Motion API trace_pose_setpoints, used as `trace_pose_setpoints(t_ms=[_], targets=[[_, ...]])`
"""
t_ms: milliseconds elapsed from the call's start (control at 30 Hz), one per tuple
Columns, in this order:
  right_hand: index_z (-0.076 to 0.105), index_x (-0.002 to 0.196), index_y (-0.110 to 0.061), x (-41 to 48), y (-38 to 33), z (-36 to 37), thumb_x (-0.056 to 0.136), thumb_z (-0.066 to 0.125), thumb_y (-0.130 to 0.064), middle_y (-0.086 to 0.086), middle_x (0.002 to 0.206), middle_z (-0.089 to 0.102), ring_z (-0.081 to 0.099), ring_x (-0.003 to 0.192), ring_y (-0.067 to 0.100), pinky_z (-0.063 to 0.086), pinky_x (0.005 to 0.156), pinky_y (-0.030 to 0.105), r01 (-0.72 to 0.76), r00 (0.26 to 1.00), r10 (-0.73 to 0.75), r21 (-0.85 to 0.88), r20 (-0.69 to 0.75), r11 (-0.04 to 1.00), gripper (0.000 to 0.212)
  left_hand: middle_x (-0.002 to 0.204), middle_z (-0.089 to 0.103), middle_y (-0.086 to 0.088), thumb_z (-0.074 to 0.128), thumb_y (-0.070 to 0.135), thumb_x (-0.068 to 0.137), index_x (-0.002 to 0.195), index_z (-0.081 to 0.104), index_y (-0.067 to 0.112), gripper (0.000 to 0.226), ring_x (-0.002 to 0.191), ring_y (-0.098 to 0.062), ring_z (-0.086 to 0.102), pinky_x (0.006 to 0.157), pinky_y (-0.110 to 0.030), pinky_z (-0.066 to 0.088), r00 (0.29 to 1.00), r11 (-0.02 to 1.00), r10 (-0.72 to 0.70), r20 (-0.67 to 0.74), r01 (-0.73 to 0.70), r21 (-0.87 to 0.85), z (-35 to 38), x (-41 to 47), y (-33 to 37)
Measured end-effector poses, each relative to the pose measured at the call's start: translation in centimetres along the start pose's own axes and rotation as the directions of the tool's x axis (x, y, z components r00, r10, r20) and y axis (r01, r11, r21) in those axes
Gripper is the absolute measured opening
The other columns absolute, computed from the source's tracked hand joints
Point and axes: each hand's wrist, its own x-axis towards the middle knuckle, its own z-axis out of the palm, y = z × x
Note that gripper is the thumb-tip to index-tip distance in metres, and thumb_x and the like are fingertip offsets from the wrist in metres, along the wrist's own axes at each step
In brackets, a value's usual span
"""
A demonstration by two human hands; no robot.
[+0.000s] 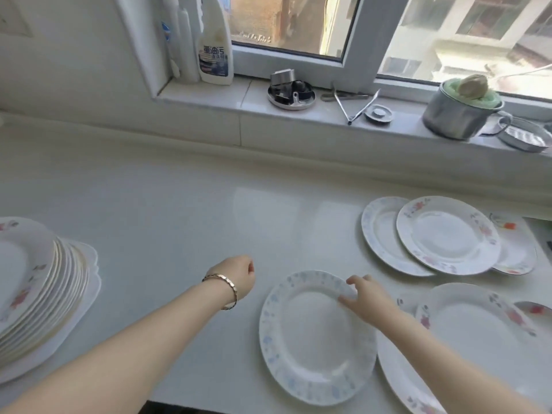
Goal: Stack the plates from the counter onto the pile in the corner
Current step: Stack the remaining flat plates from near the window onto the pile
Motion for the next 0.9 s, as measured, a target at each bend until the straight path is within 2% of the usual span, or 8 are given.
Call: trace_pose_setpoints(t_ms=[133,267,367,433,500,567,767,900], targets=[[0.046,0.124,-0.013,1.5,2.4,1.0,0.088,0.050,-0.045,0.009,0.125,0.053,0.056,0.110,0.027,0.045,0.086,0.033,-0.042,0.992,0.043,-0.011,0.120,0.999,0.049,0.093,0.059,0.000,0.039,0.017,0.090,0.087,0.049,0.022,0.011,0.085,-0.024,0.057,0.075,-0.027,0.045,0.995,0.993,-0.098,-0.024,0.097,-0.062,1.9,-0.2,0.8],[0.046,0.092,-0.014,3.1,2.9,2.0,0.087,0.048,-0.050,0.007,0.102,0.059,0.056,0.092,0.025,0.039,0.073,0.027,-0.046,0.986,0.043,0.017,0.161,0.999,0.037,0.093,0.060,-0.002,0.041,0.016,0.090,0.086,0.050,0.021,0.011,0.083,-0.024,0.057,0.075,-0.027,0.046,0.981,0.980,-0.187,-0.050,0.182,-0.084,2.5,-1.3,-0.5],[0.043,0.077,-0.015,3.8,2.7,2.2,0.089,0.048,-0.047,0.006,0.092,0.059,0.053,0.086,0.024,0.037,0.068,0.029,0.030,0.989,-0.051,0.144,0.141,0.989,0.035,0.091,0.059,-0.001,0.043,0.015,0.089,0.084,0.052,0.021,0.012,0.089,-0.025,0.060,0.078,-0.029,0.047,0.962,0.963,-0.258,-0.092,0.247,-0.111,2.1,-2.2,-2.1],[0.037,0.065,-0.020,3.7,2.2,1.8,0.090,0.052,-0.040,-0.002,0.072,0.051,0.049,0.077,0.022,0.033,0.055,0.026,0.092,0.990,-0.118,0.295,0.072,0.951,0.035,0.092,0.060,-0.002,0.044,0.014,0.089,0.086,0.054,0.019,0.012,0.086,-0.023,0.056,0.074,-0.025,0.043,0.947,0.949,-0.300,-0.115,0.284,-0.140,1.6,-2.9,-3.1],[0.039,0.062,-0.024,3.5,1.3,1.2,0.088,0.057,-0.035,-0.006,0.063,0.046,0.046,0.066,0.018,0.032,0.051,0.023,0.137,0.989,-0.148,0.399,-0.004,0.907,0.033,0.097,0.063,-0.005,0.045,0.013,0.090,0.090,0.059,0.016,0.014,0.084,-0.022,0.054,0.073,-0.023,0.040,0.933,0.936,-0.333,-0.138,0.309,-0.167,1.0,-3.5,-4.2],[0.044,0.063,-0.024,3.3,0.3,0.5,0.086,0.060,-0.035,-0.004,0.061,0.049,0.048,0.062,0.017,0.035,0.053,0.028,0.161,0.987,-0.149,0.446,-0.061,0.881,0.030,0.099,0.065,-0.007,0.046,0.013,0.089,0.097,0.063,0.011,0.019,0.084,-0.023,0.054,0.073,-0.024,0.040,0.920,0.928,-0.353,-0.168,0.321,-0.191,0.4,-4.3,-5.3],[0.053,0.073,-0.015,1.3,-6.1,-1.6,0.083,0.063,-0.036,0.011,0.077,0.065,0.061,0.070,0.029,0.043,0.060,0.031,0.250,0.966,-0.167,0.561,-0.196,0.789,0.025,0.103,0.066,-0.009,0.046,0.012,0.089,0.103,0.063,0.009,0.022,0.086,-0.026,0.057,0.082,-0.031,0.047,0.853,0.888,-0.441,-0.279,0.371,-0.271,-2.9,-7.4,-10.7],[0.053,0.068,-0.016,-1.1,-14.2,-3.1,0.083,0.064,-0.031,0.007,0.069,0.062,0.057,0.059,0.022,0.044,0.056,0.030,0.328,0.944,-0.198,0.677,-0.264,0.659,0.024,0.095,0.064,-0.005,0.045,0.010,0.089,0.105,0.062,0.011,0.023,0.081,-0.023,0.054,0.073,-0.026,0.041,0.788,0.858,-0.495,-0.367,0.378,-0.347,-6.5,-10.2,-16.0]])
